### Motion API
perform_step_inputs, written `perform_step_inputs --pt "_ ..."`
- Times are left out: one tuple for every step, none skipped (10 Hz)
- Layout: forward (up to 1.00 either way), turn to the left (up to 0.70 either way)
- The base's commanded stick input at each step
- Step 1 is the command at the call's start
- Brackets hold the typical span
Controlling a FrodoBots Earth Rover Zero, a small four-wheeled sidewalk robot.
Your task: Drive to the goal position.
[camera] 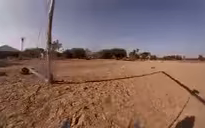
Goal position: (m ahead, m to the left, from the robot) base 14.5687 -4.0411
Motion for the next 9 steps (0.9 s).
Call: perform_step_inputs --pt "0.7 0.0" --pt "0.7 0.0" --pt "0.7 0.0" --pt "0.7 0.0" --pt "0.7 0.0" --pt "0.7 0.0" --pt "0.7 0.0" --pt "0.7 0.0" --pt "0.7 0.0"
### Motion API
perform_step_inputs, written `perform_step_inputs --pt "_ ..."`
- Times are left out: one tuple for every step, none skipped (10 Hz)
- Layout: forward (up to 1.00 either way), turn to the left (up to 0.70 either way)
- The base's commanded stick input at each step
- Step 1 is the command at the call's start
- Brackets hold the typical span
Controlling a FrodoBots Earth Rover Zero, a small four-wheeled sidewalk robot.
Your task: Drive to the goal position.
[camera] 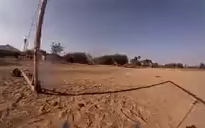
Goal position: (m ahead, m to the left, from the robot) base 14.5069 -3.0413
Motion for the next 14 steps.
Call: perform_step_inputs --pt "0.7 0.0" --pt "0.7 0.0" --pt "0.7 0.0" --pt "0.7 0.0" --pt "0.7 0.0" --pt "0.7 0.0" --pt "0.7 0.0" --pt "0.7 0.0" --pt "0.7 0.0" --pt "0.7 0.0" --pt "0.7 0.0" --pt "0.7 0.0" --pt "0.7 0.0" --pt "0.7 0.0"
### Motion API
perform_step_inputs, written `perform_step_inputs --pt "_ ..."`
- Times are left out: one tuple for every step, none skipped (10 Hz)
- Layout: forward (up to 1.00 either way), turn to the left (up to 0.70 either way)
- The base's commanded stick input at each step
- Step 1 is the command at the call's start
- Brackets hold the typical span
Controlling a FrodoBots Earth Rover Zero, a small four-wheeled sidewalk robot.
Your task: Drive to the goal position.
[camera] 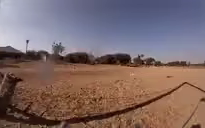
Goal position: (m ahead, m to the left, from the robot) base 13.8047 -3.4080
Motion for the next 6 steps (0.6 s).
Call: perform_step_inputs --pt "0.7 0.0" --pt "0.7 0.0" --pt "0.7 0.0" --pt "0.7 0.0" --pt "0.7 0.0" --pt "0.7 0.0"
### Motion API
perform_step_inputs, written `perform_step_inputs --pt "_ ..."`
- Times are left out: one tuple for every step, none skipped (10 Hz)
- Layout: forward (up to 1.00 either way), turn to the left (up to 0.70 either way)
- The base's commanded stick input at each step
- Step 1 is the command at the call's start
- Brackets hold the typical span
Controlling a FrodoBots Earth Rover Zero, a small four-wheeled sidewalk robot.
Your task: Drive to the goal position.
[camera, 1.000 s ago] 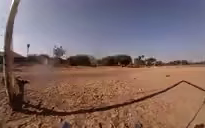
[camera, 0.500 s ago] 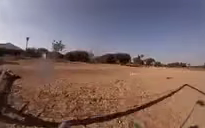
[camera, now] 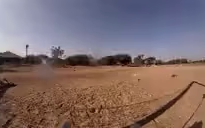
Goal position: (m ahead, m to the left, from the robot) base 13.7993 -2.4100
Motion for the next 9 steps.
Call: perform_step_inputs --pt "0.7 0.0" --pt "0.7 0.0" --pt "0.7 0.0" --pt "0.7 0.0" --pt "0.7 0.0" --pt "0.7 0.0" --pt "0.7 0.0" --pt "0.7 0.0" --pt "0.7 0.0"
